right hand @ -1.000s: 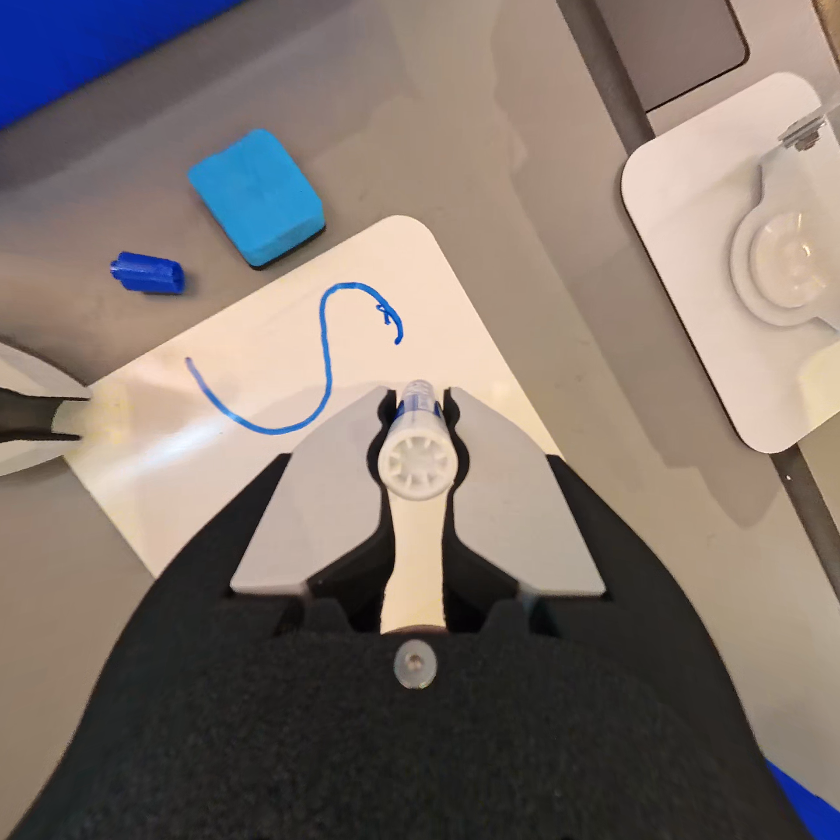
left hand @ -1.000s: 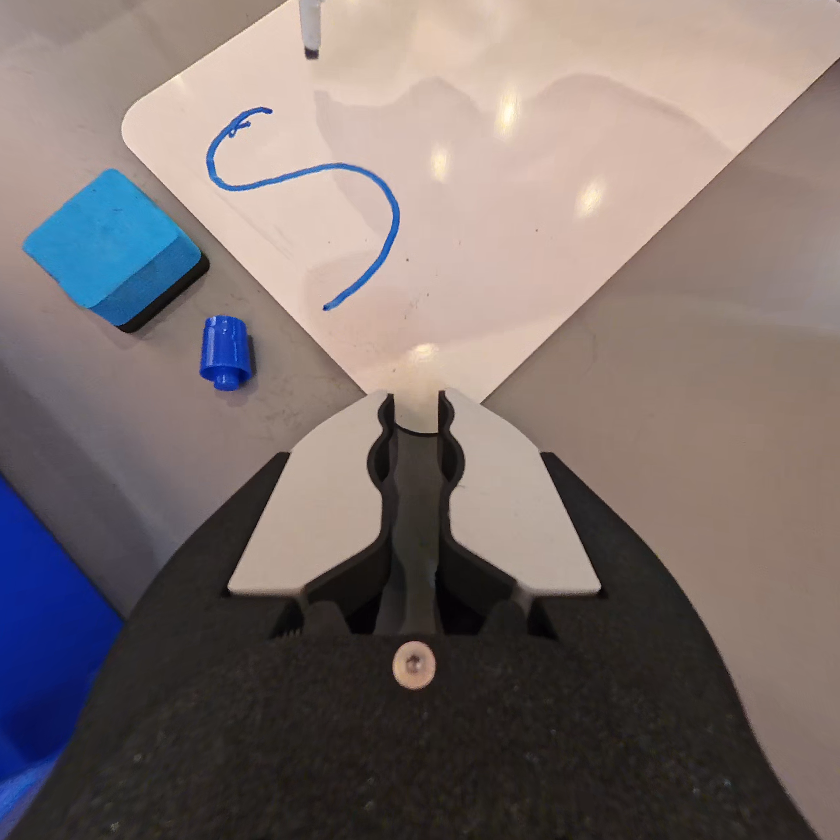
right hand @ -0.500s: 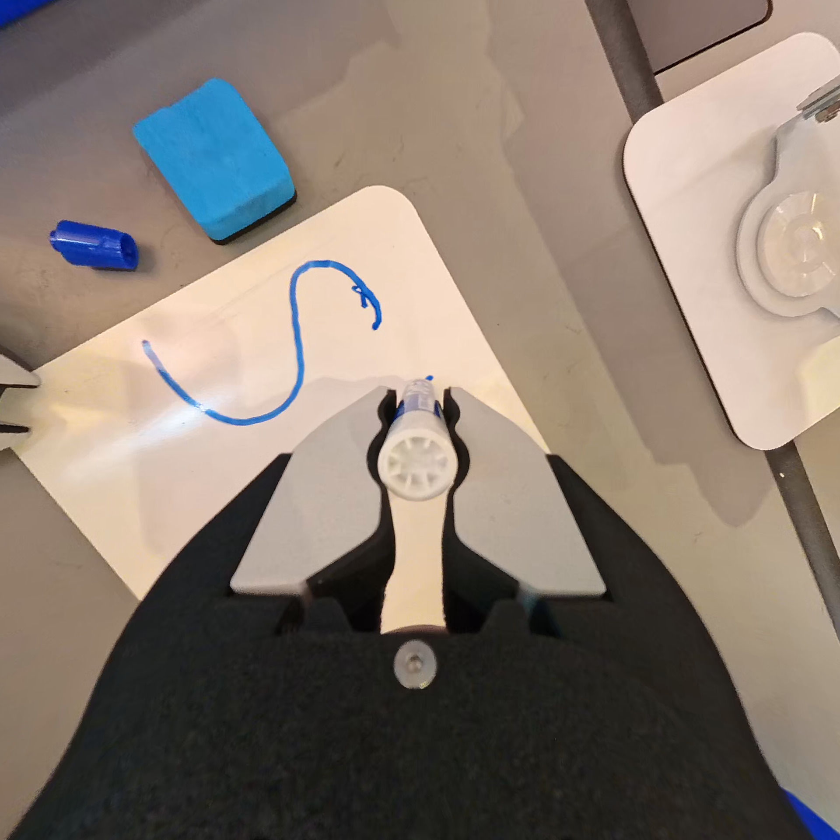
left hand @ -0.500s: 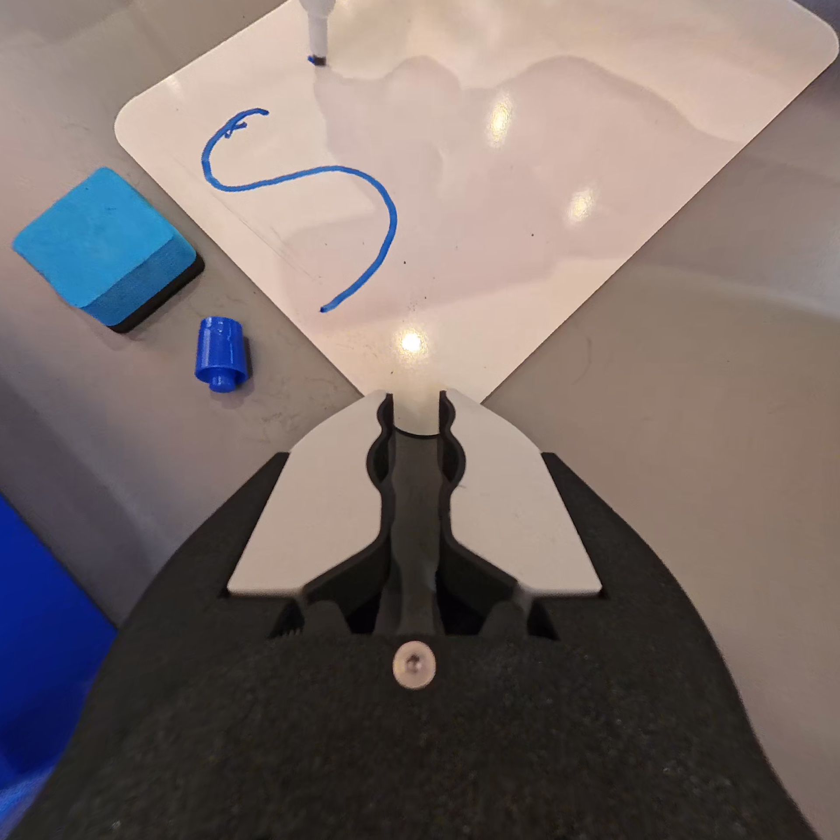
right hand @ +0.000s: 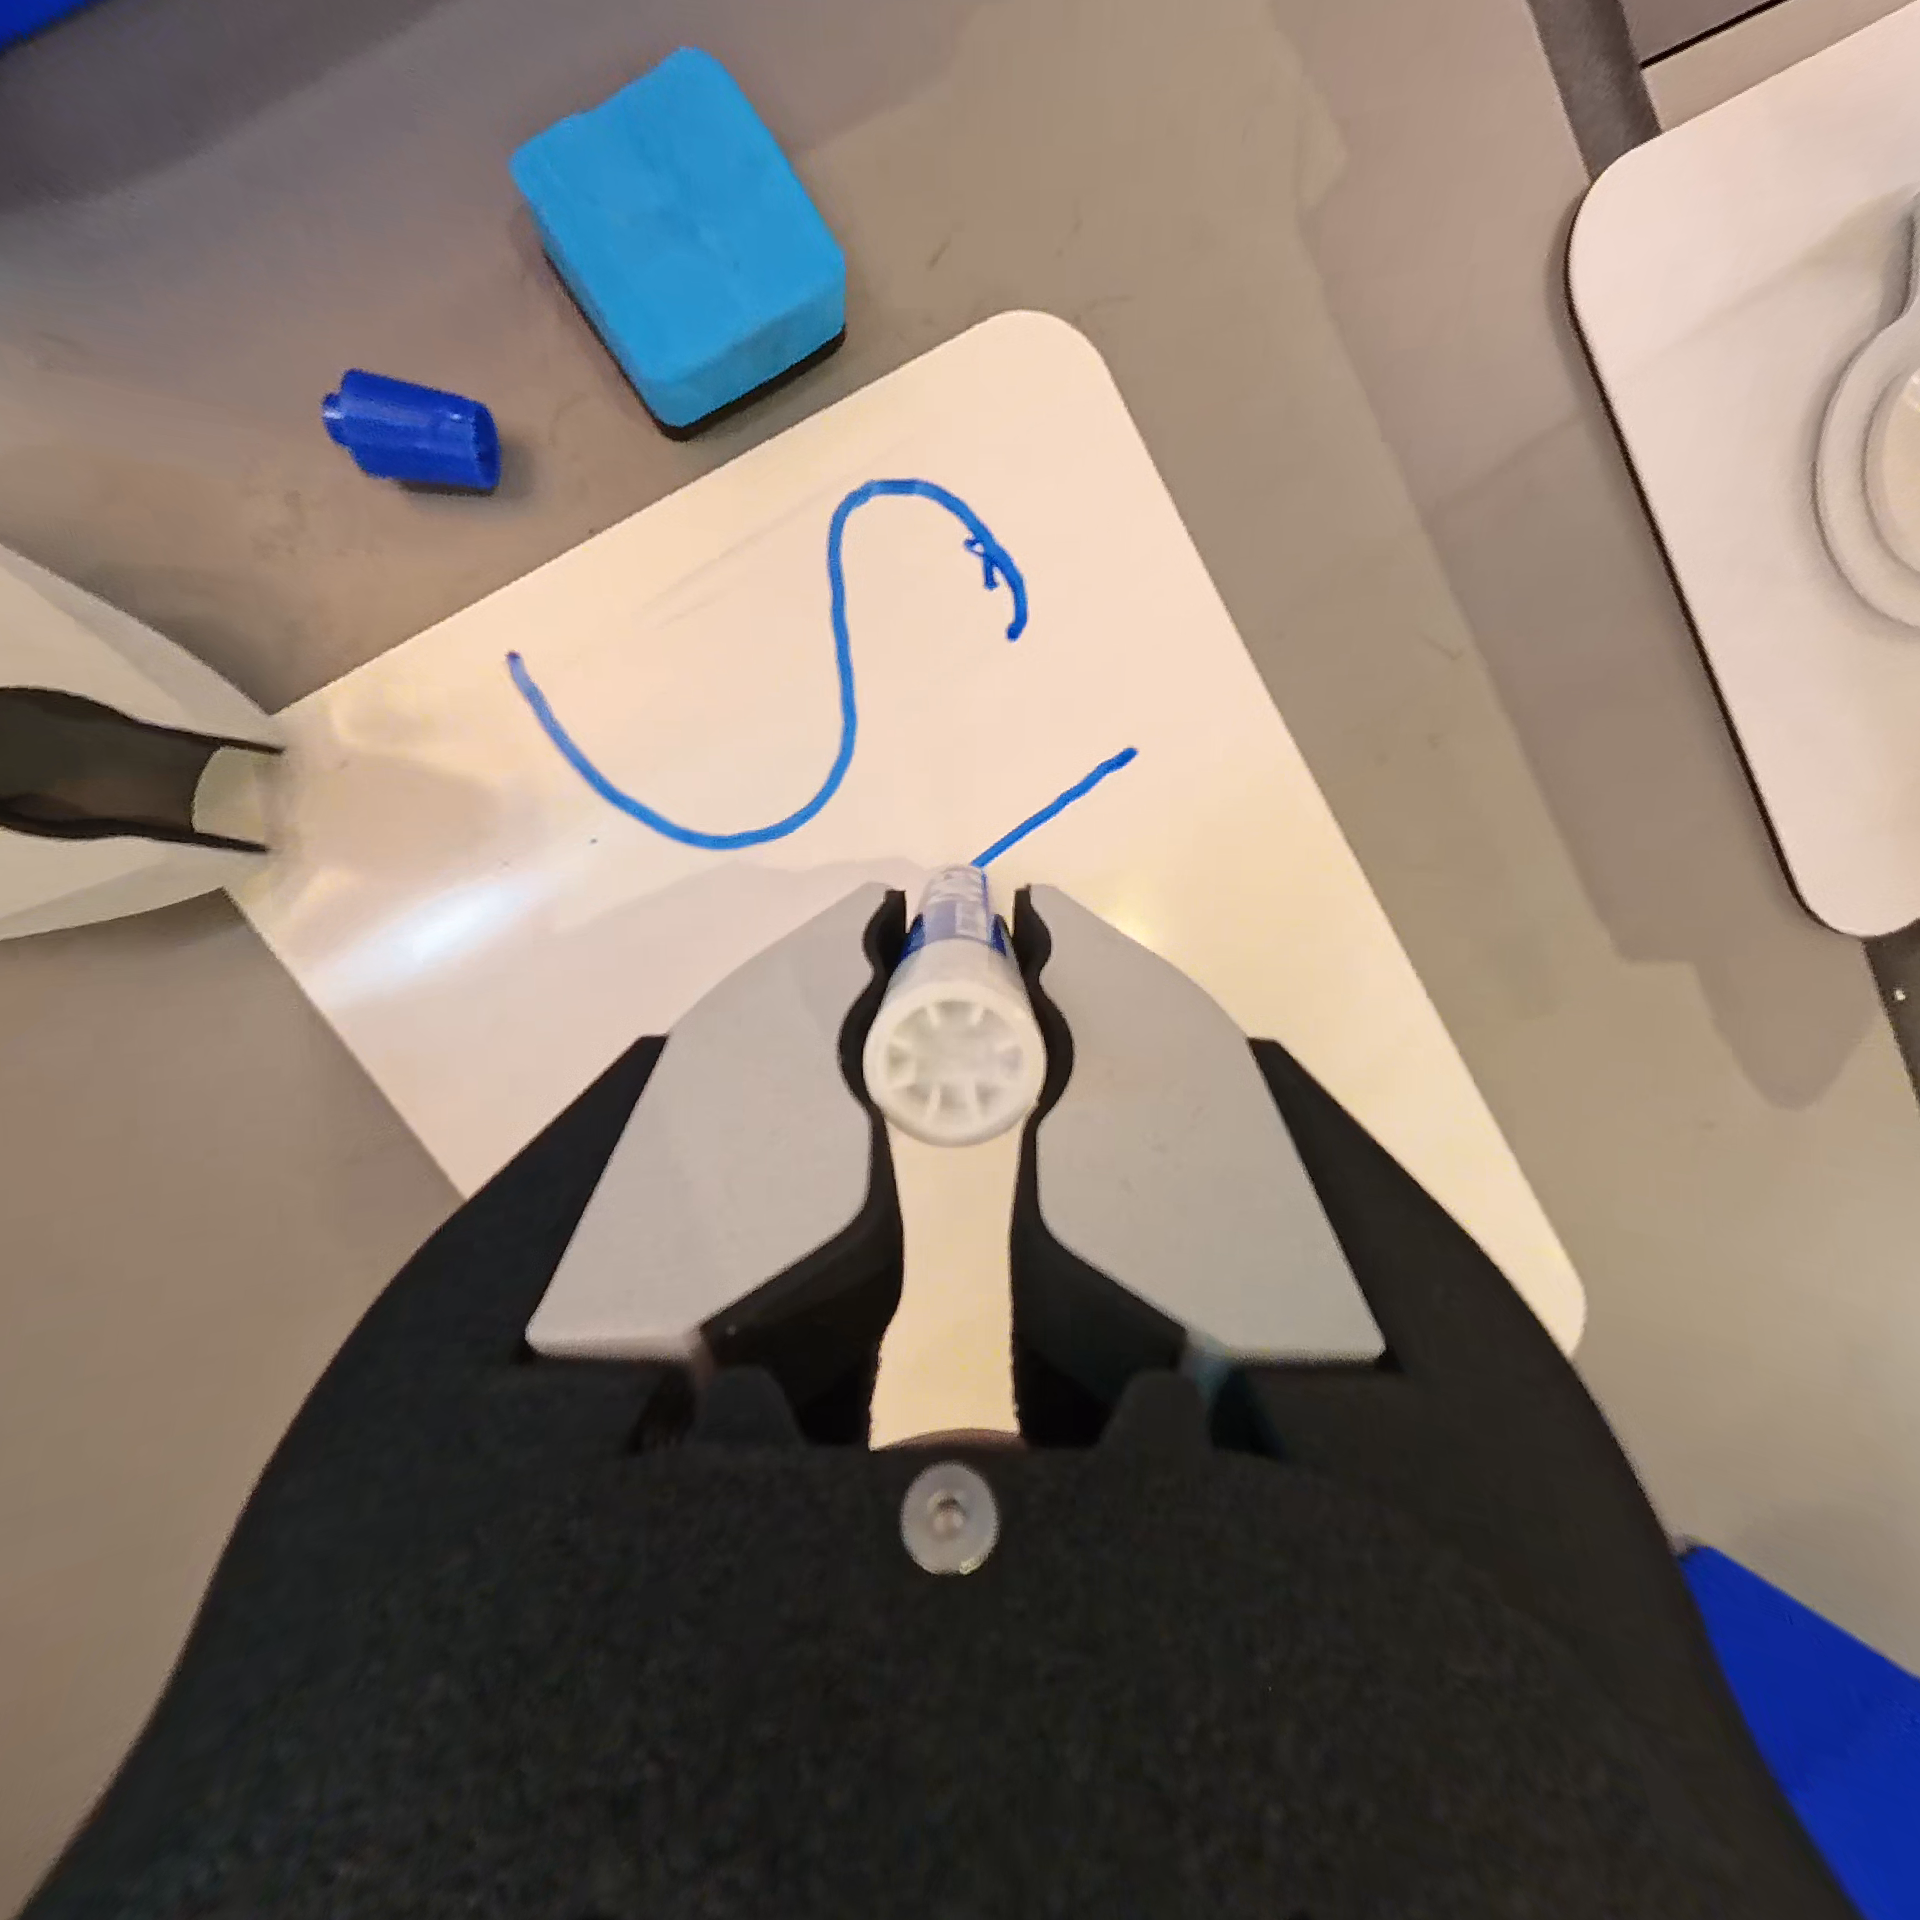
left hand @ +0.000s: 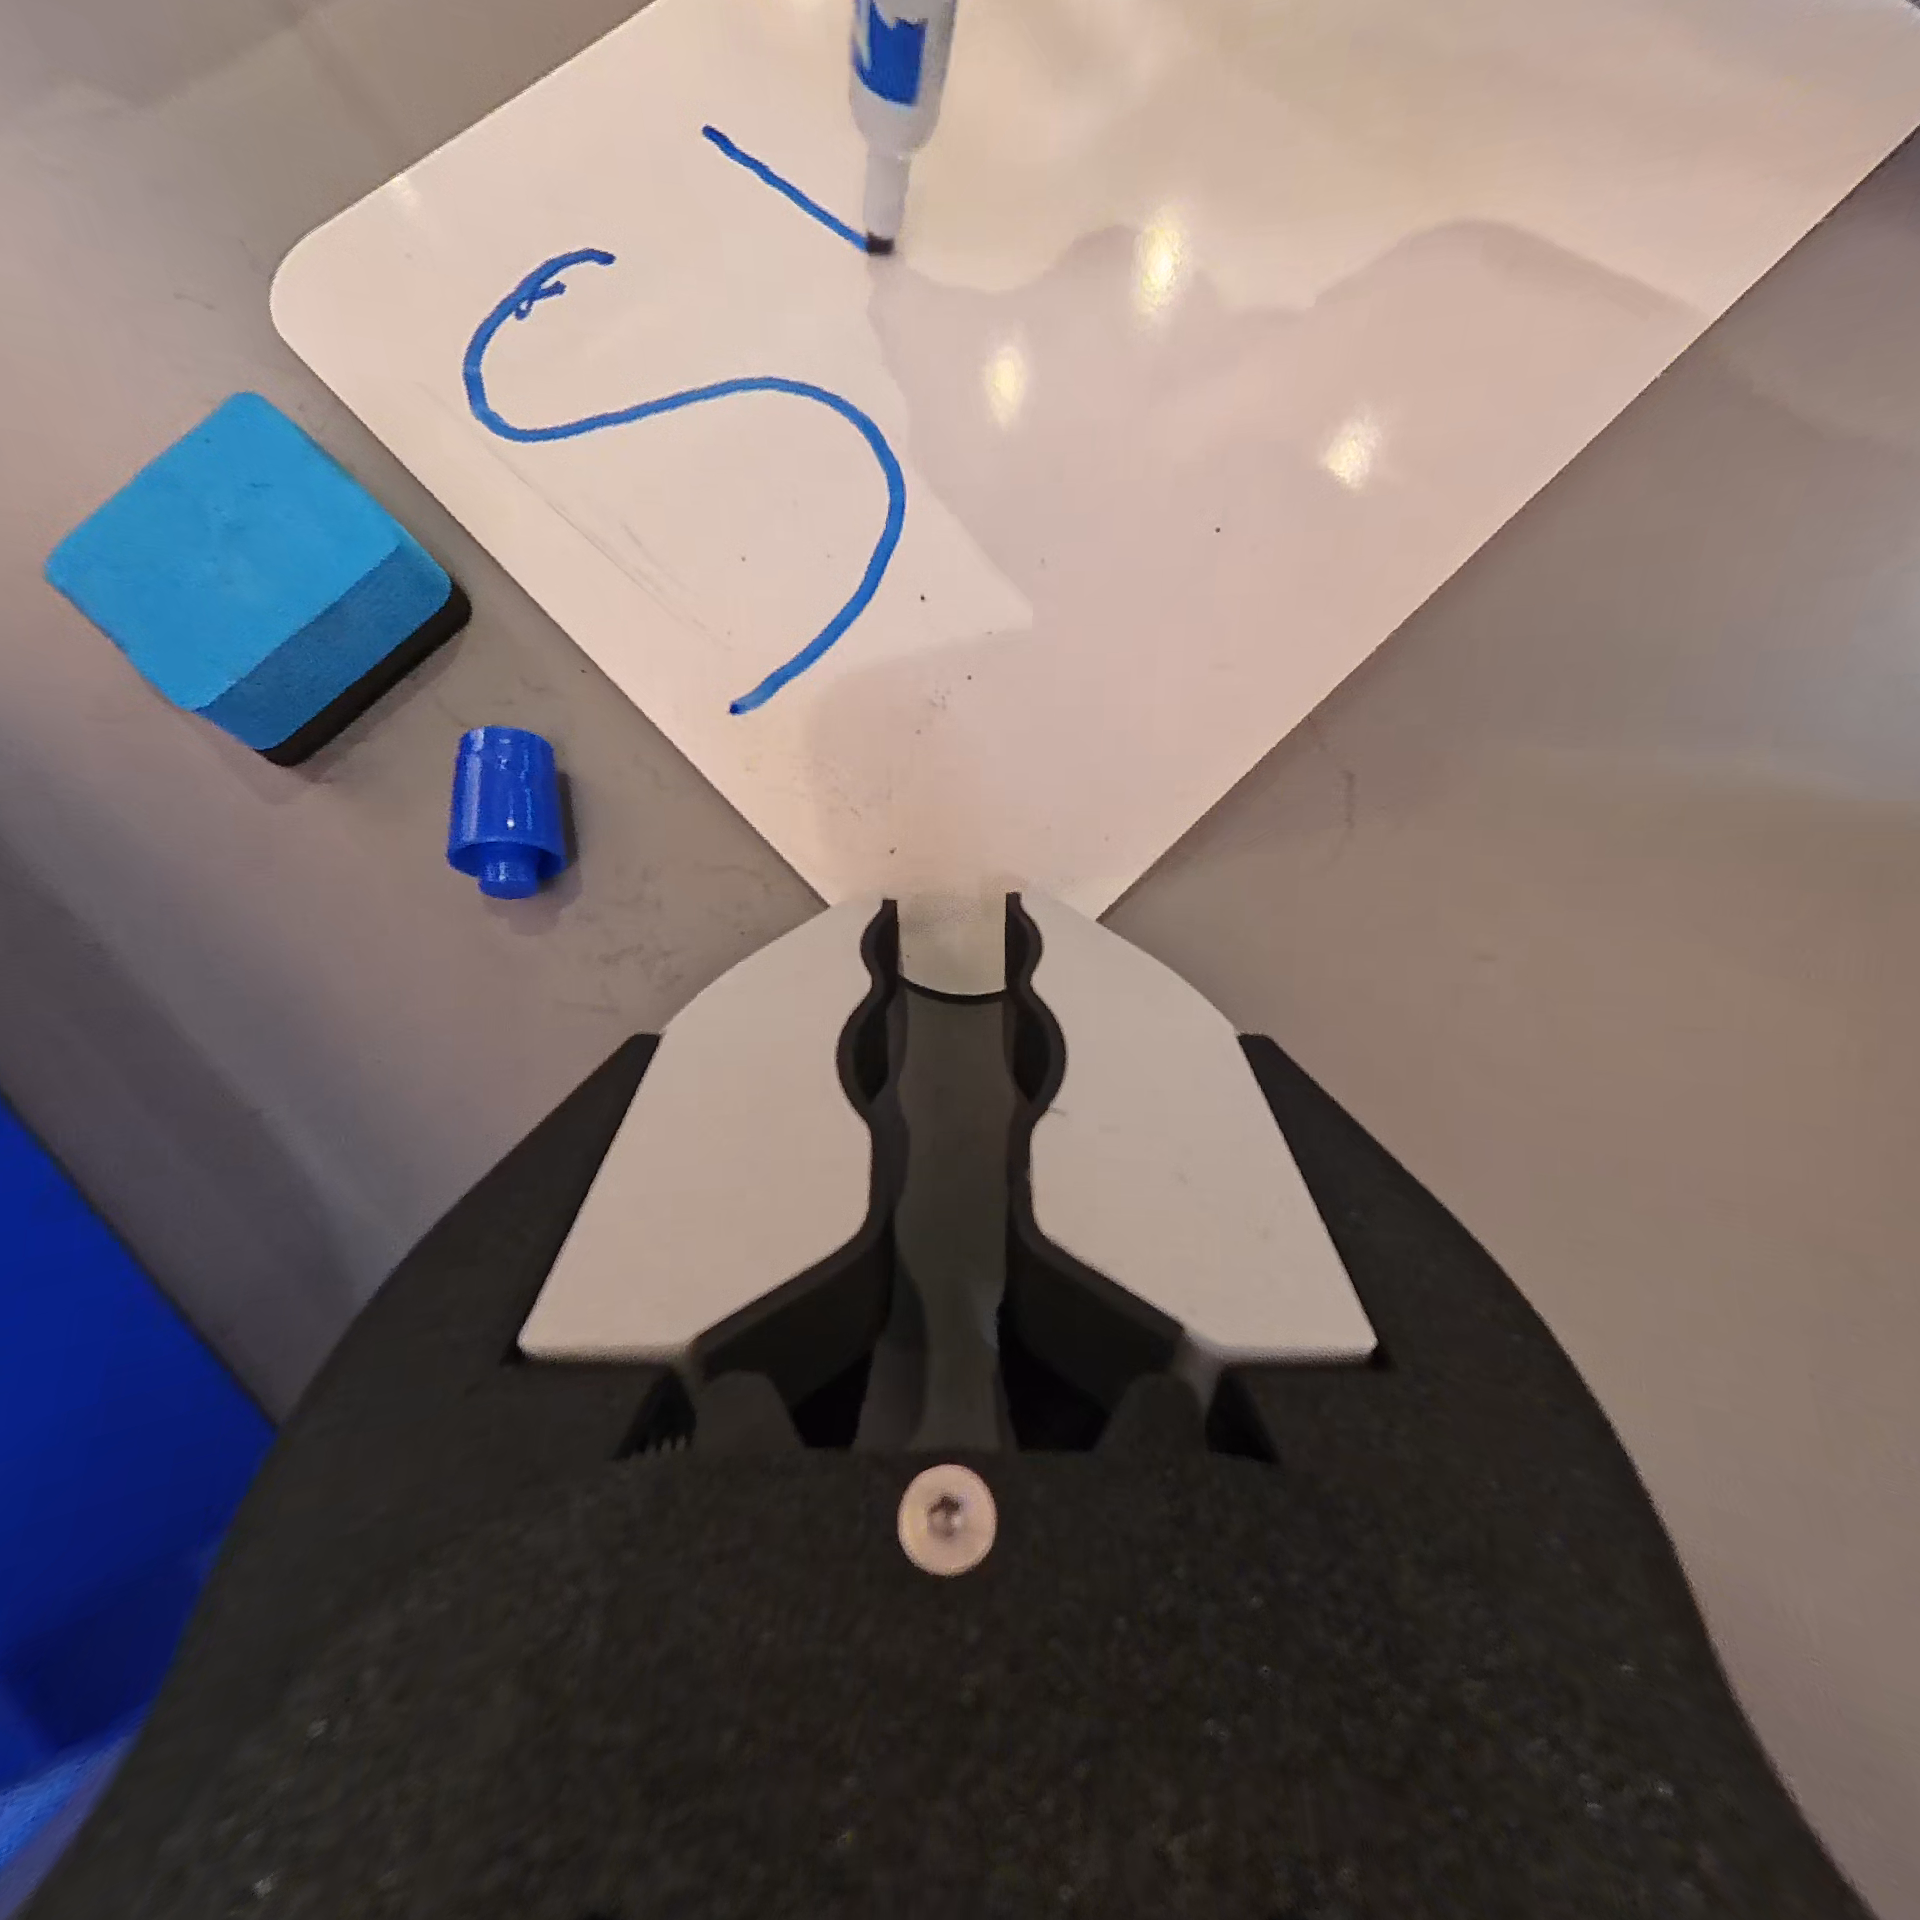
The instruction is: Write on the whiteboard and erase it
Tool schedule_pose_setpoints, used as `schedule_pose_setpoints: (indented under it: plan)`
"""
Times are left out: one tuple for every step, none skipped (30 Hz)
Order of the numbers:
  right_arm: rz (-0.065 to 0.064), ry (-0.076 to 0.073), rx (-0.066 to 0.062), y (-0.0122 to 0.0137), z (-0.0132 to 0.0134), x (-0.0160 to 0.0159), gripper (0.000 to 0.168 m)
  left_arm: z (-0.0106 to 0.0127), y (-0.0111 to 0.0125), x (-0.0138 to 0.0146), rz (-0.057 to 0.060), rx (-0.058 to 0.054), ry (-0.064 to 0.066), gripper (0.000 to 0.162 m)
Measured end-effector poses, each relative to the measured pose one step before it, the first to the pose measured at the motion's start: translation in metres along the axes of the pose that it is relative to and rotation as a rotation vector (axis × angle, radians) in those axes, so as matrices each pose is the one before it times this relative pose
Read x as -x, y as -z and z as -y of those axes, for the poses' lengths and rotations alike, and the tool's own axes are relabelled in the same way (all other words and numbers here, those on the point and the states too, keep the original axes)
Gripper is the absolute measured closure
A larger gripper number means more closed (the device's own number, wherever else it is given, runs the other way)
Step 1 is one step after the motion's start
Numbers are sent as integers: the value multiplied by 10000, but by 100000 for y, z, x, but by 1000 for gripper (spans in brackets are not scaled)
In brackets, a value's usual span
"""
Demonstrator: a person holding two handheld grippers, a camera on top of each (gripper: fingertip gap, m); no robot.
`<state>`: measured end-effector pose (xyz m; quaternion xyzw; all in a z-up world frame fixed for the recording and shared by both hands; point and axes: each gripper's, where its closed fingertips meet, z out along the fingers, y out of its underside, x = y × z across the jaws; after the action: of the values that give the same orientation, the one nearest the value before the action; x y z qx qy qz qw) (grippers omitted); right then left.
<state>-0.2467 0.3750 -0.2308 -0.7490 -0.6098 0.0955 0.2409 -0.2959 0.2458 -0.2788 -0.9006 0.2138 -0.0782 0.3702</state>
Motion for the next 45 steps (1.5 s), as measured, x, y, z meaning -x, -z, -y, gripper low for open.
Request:
schedule_pose_setpoints:
  plan:
    - [14, -24, 2, 174, -209, 305, 148, -3, 3, -2, 11, 0, 3, 143]
    - [5, -21, -20, 150, -180, 314, 148, -6, 4, -1, 2, 2, 18, 143]
    - [-4, -4, -26, 149, -185, 339, 148, 0, 1, 9, 3, -3, 6, 143]
    - [-1, -3, -19, 157, -173, 355, 148, 0, 2, -6, 6, -2, 0, 143]
    - [24, 4, -17, 160, -170, 404, 148, 0, -3, 7, 5, 5, 5, 143]
    - [18, -3, -16, 159, -154, 384, 148, -4, 0, -8, 6, 8, -3, 143]
    - [-2, 9, -13, 141, -160, 365, 148, 10, 0, 1, 11, 8, -1, 143]
    - [18, 15, -7, 145, -151, 369, 148, -5, -7, 6, 13, -4, -5, 143]
    - [40, -10, -3, 159, -148, 372, 148, 1, 4, 2, 5, -8, 12, 143]
    - [45, -3, 7, 146, -148, 369, 148, 2, 0, 0, 2, -4, 16, 143]
    - [51, 8, 9, 143, -149, 361, 148, 7, -5, -3, 4, -3, -1, 143]
    - [32, -2, -8, 114, -122, 339, 148, -2, 1, 4, 4, 2, 1, 143]
    - [30, -1, -1, 109, -104, 300, 148, 0, -1, 6, 11, 3, -1, 143]
    - [58, -17, 10, 82, -52, 293, 149, 1, 0, -2, 11, -1, -7, 143]
    - [2, 25, 8, 32, 11, 179, 149, 2, -2, -1, 8, 1, 4, 143]
    - [-62, 88, 10, 8, 48, 22, 149, 11, -11, -15, -2, 2, -2, 143]
    - [-60, 53, -67, 90, 221, -88, 148, 5, -5, -31, -14, 1, -7, 143]
    - [-44, -22, -186, 222, 463, -178, 148, 6, -4, -21, 0, -2, -14, 143]
    - [-139, -54, -241, 292, 661, -460, 148, 0, 2, -4, 0, -2, -12, 143]
    - [-281, -78, -231, 250, 747, -810, 148, -5, 3, -16, -11, 4, 2, 143]
    - [-321, -129, -157, 84, 705, -1042, 148, 1, -2, 8, -6, 2, -4, 143]
    - [-181, -190, -78, -167, 612, -970, 148, 10, 3, 2, -6, 3, -6, 143]
    - [-48, -231, -46, -393, 548, -831, 148, 18, -19, -11, -12, 4, -1, 143]
    - [-51, -217, 18, -538, 449, -814, 148, 24, -20, -6, -10, -6, -10, 143]
    - [-70, -143, 40, -580, 424, -719, 148, 8, -15, -2, -5, -11, -6, 143]
    - [56, -95, 3, -591, 474, -415, 148, 13, -9, 2, -5, -8, 6, 143]
    - [158, -80, 10, -593, 443, -141, 148, 1, 0, -3, -7, -4, 5, 143]
    - [62, 23, 73, -599, 340, -125, 148, 1, -1, 7, -9, -1, 5, 143]
    - [-56, 156, 114, -599, 241, -151, 148, -2, 3, -3, -11, -4, 9, 143]
    - [-41, 209, 118, -575, 186, -40, 148, 11, -8, 2, -10, -6, -2, 143]
    - [-8, 165, 131, -515, 131, 37, 148, 12, -8, 0, -11, -7, 0, 143]
    - [29, 101, 105, -436, 110, 82, 148, 10, 4, -8, -17, 0, -1, 143]
    - [48, 44, 65, -323, 114, 75, 148, 0, -3, 1, -19, 5, 2, 143]
    - [98, -13, 3, -212, 145, 128, 148, -1, 0, 7, -21, 0, 16, 143]
    - [130, -50, 8, -137, 108, 156, 148, 11, 3, -7, -22, -1, 19, 143]
    - [60, -37, 36, -97, 22, 59, 148, 6, -2, -5, -20, -7, 14, 143]
    - [-26, -7, 42, -83, -18, -73, 148, 8, -3, -4, -19, -8, 15, 143]
    - [-61, 1, 52, -68, -62, -121, 148, 19, -17, -14, -22, -2, 11, 143]
    - [-35, -9, 59, -79, -114, -115, 148, 8, -9, -6, -15, 1, 6, 143]
    - [-29, -21, 16, -66, -83, -129, 148, 9, -9, -9, -2, 0, 2, 143]
    - [44, -25, -13, -76, -78, -20, 148, 6, -6, -14, 2, 0, -1, 143]
    - [115, -37, 34, -114, -171, 96, 148, -10, 7, -23, 4, 5, -11, 143]
    - [47, -33, -30, -34, -97, 16, 148, -1, -2, -28, 3, 6, -11, 143]
    - [10, -19, -56, 30, -22, -35, 148, -8, 4, -42, -4, 6, -11, 143]
    - [9, 0, -28, 25, -63, -12, 148, 6, -9, -21, 7, 5, -9, 143]
